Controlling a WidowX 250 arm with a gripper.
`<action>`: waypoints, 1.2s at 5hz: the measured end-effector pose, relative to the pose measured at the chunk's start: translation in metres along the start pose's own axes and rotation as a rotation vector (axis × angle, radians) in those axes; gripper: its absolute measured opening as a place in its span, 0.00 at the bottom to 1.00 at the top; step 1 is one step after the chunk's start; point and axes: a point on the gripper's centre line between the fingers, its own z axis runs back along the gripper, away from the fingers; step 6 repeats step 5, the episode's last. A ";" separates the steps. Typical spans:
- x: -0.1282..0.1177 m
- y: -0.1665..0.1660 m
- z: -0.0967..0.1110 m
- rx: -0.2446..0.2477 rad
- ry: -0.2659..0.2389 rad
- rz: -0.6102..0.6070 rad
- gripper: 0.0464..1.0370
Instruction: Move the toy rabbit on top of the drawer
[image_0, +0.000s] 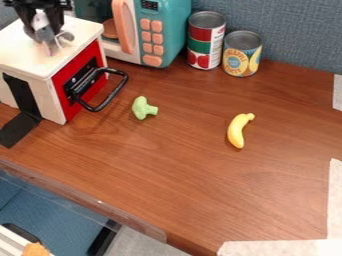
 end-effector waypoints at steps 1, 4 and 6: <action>0.004 0.007 -0.005 0.034 0.026 0.027 0.58; 0.003 0.020 0.016 -0.148 0.017 0.027 0.97; 0.005 0.020 0.055 -0.182 -0.064 -0.010 0.96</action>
